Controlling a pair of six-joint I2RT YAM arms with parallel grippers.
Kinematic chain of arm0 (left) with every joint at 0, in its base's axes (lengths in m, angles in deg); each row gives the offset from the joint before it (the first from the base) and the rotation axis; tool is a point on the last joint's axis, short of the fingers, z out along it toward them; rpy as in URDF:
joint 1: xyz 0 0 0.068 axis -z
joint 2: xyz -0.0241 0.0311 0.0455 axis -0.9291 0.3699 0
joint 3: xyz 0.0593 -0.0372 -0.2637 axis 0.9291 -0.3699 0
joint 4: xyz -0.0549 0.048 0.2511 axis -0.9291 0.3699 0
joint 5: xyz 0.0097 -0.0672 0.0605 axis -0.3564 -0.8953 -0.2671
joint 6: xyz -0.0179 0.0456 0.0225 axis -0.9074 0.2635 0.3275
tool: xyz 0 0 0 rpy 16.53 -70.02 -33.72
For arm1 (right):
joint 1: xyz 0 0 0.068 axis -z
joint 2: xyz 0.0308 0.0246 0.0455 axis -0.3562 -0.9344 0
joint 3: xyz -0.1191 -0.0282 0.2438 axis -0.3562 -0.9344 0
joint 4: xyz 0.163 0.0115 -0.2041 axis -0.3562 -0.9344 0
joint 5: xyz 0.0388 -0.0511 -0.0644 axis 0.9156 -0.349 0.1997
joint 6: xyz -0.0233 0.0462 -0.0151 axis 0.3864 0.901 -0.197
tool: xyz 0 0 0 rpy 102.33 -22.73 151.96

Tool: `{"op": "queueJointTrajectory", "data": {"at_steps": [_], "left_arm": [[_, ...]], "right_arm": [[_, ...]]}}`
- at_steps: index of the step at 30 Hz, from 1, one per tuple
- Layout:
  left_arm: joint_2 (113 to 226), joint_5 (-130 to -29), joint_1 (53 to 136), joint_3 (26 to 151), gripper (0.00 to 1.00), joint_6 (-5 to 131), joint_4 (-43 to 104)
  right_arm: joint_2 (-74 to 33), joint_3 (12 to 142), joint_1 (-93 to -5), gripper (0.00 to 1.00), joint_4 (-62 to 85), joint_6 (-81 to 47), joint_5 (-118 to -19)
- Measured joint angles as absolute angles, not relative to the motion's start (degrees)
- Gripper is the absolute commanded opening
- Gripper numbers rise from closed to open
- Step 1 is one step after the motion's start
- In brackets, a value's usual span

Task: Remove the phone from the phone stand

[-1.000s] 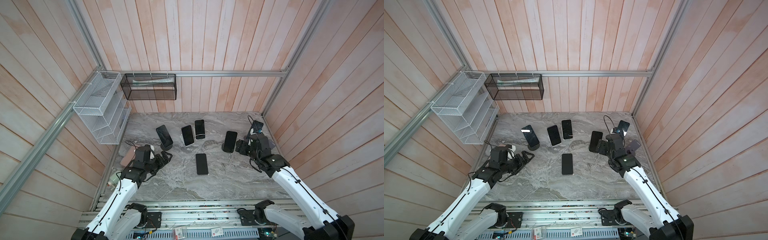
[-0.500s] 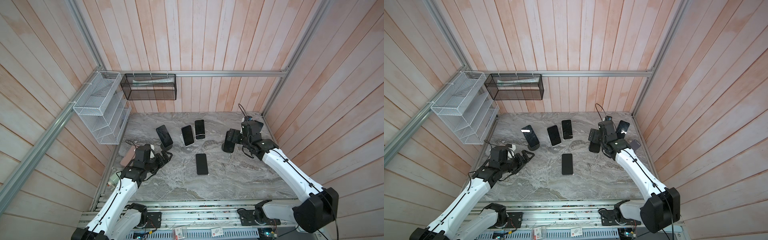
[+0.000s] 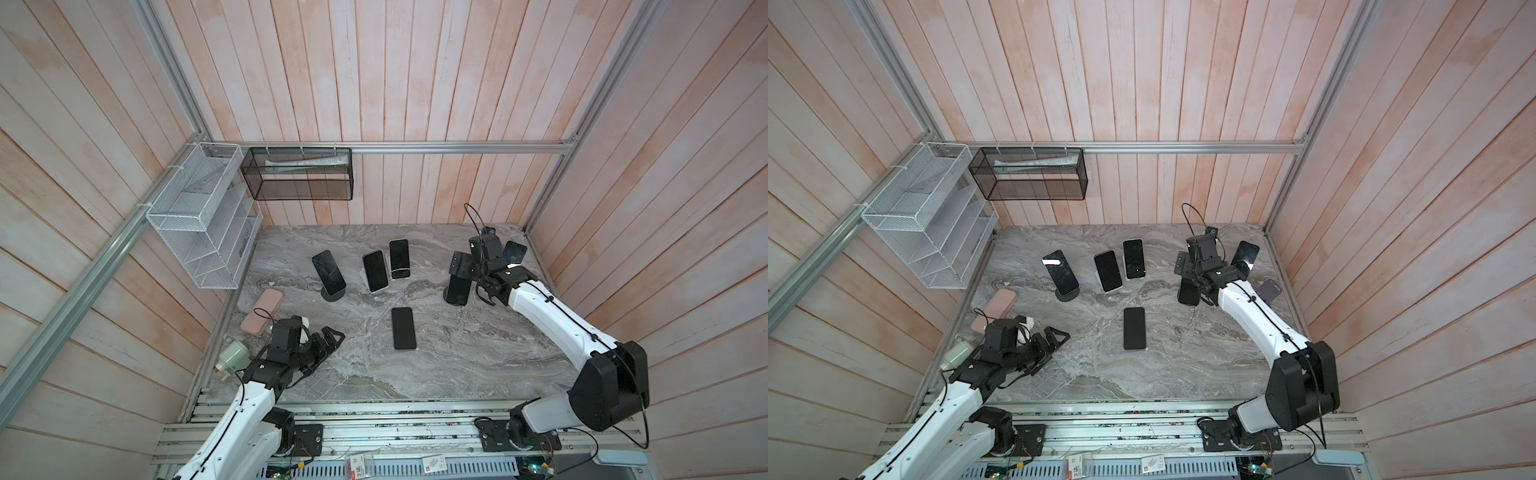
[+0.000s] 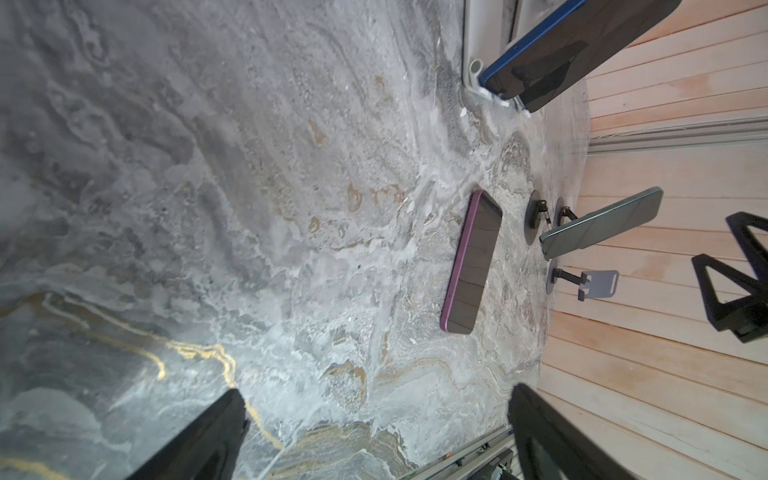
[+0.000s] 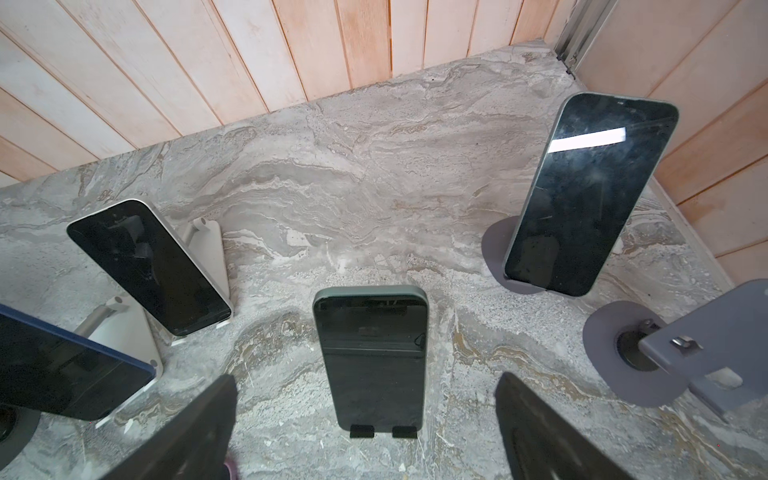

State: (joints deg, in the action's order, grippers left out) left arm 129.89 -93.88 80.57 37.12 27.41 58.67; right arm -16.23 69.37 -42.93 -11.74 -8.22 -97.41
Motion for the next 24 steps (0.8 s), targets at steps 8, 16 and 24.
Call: {"op": "queueJointTrajectory", "data": {"at_steps": [8,16,24], "left_arm": [[129.74,-93.88,80.57,36.27,1.0,25.44,56.25],[135.16,-95.1,80.57,39.59,1.0,26.75,55.72],[137.87,-95.69,80.57,40.03,1.0,27.43,54.56]], "right_arm": [[-21.14,71.3,-42.84,0.98,-11.63,-8.85,-97.45],[-25.58,74.62,-41.64,0.98,-11.61,-9.75,-98.11],[-27.31,74.64,-41.34,0.98,-11.42,-9.94,-98.67]]}}
